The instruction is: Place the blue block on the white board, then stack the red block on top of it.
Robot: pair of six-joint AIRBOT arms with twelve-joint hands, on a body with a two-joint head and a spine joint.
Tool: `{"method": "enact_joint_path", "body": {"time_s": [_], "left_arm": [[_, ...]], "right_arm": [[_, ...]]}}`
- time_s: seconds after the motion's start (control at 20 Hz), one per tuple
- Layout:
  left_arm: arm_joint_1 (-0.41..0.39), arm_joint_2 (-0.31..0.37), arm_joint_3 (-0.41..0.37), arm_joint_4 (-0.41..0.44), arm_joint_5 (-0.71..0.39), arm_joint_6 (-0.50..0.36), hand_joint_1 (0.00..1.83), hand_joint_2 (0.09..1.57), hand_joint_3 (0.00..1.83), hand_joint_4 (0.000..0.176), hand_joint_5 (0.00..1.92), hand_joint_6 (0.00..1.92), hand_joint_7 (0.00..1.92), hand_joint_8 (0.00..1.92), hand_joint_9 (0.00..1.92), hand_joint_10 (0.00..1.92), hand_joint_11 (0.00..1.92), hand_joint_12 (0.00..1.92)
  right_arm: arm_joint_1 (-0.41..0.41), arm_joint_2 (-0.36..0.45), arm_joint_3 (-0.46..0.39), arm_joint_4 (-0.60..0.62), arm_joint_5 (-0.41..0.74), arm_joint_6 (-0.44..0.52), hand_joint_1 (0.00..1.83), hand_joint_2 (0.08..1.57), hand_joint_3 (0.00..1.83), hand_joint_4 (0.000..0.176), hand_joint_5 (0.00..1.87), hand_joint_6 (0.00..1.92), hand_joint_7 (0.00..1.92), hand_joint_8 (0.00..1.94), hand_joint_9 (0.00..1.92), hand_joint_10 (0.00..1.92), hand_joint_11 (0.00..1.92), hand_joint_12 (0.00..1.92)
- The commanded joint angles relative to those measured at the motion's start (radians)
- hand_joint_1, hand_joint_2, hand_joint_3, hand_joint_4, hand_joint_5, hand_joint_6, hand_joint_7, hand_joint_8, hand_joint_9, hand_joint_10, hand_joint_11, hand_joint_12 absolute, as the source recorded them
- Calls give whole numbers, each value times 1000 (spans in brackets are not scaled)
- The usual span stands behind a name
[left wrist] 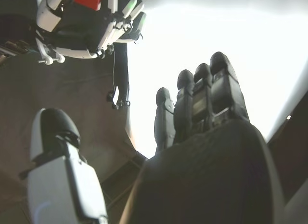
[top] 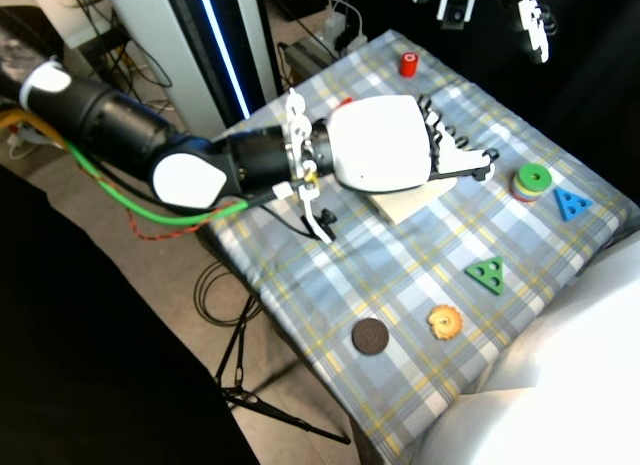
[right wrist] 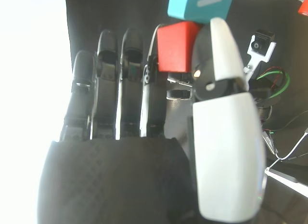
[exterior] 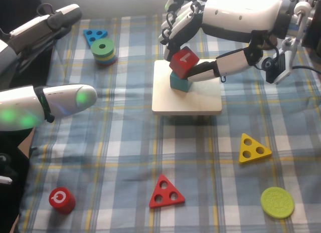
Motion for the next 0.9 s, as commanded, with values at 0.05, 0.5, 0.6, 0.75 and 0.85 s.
{"method": "enact_joint_path", "body": {"time_s": [0.05,0.5,0.6,0.75,0.85], "left_arm": [[-11,-3,6,9,-121,-12,707,840,2,152,241,2,179,1,94,0,0,184],[-11,-4,8,10,-121,-19,725,846,2,154,238,1,175,0,91,0,0,142],[-12,-4,8,10,-121,-19,721,847,1,155,236,0,171,0,91,1,0,159],[-12,-5,8,10,-122,-21,727,849,1,157,235,0,167,0,88,0,0,133],[-12,-5,7,10,-122,-21,723,845,0,156,235,0,170,1,91,2,0,136]], "right_arm": [[15,-4,4,34,75,3,1116,1094,1,0,1023,908,817,0,663,3,17,984],[15,-4,4,32,72,3,959,1063,0,0,840,169,712,4,605,5,88,966],[15,-4,4,33,72,3,952,1056,0,0,860,26,697,0,584,1,73,947],[15,-4,4,37,71,3,948,1057,0,0,852,15,686,0,578,2,65,946],[15,-4,4,41,71,3,957,1052,0,0,858,13,687,0,582,3,64,949]]}}
